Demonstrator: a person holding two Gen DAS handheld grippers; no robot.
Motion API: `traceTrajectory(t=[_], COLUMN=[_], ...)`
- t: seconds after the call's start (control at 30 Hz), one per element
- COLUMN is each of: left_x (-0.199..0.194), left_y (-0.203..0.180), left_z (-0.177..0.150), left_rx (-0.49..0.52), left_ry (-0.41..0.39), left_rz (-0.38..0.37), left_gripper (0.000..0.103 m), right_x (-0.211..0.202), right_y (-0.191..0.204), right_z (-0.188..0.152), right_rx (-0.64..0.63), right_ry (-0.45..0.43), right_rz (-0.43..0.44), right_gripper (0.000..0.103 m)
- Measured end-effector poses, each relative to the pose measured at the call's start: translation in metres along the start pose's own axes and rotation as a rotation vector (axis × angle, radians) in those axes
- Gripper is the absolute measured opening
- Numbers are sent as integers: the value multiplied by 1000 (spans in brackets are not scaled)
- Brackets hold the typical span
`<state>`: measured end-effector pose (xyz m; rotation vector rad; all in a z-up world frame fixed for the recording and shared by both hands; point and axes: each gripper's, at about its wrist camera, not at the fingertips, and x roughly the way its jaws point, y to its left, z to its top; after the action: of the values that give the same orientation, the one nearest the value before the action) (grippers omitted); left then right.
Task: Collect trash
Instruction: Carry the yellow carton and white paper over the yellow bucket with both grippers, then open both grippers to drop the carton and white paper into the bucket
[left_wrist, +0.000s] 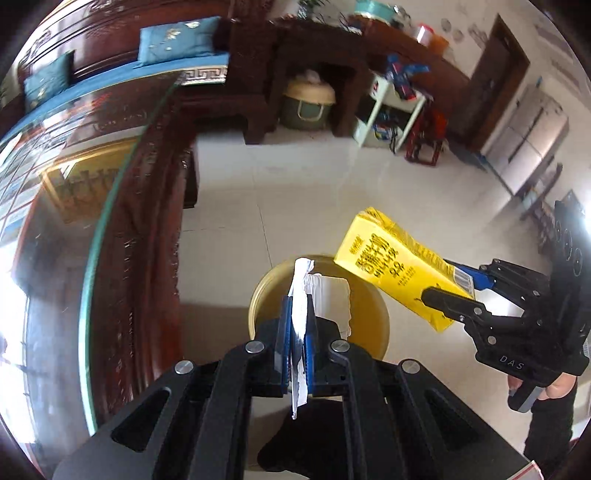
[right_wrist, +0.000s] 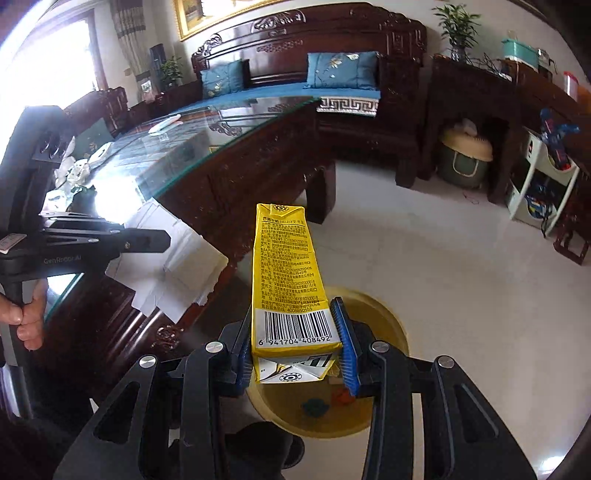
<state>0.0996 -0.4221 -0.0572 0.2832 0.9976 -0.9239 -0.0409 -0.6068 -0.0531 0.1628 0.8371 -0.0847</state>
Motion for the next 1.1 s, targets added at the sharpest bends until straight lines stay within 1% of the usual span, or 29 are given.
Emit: traceTrajectory(t=[0.13,0.23,0.37,0.4,0.43,0.5,0.63,0.8,1.1], left_x=[30,45,61,65,69,75,84,95,103], left_y=[-10,-14,-16,-16,-16,-18,-20,-24,-33], left_z=[4,4,7,8,10,10,10,11,12], left_rx=[17,19,26,23,25,25,29,33,58], left_ry=[57,89,114,119,123,132,151,175,188], left_rz=[7,8,17,19,21,26,34,39,34], left_gripper=[6,6,6,6,6,6,6,6,6], right_x=[24,44,66,71,75,79,78,73,71], right_y=[-23,-30,-41,-43,-43,-48,-57,-60,-64], right_z=[-23,-34,-43,-44,-44,-45,-46,-50,-46], right_rx=[58,78,95,98,97,108,145,137,146], right_ry=[58,99,153,162,165,163,152,165,152], right_rz=[-8,-13,-10,-26,-42,-62,-22,-19,-11], right_gripper=[37,37,38,39,44,44,44,44,44])
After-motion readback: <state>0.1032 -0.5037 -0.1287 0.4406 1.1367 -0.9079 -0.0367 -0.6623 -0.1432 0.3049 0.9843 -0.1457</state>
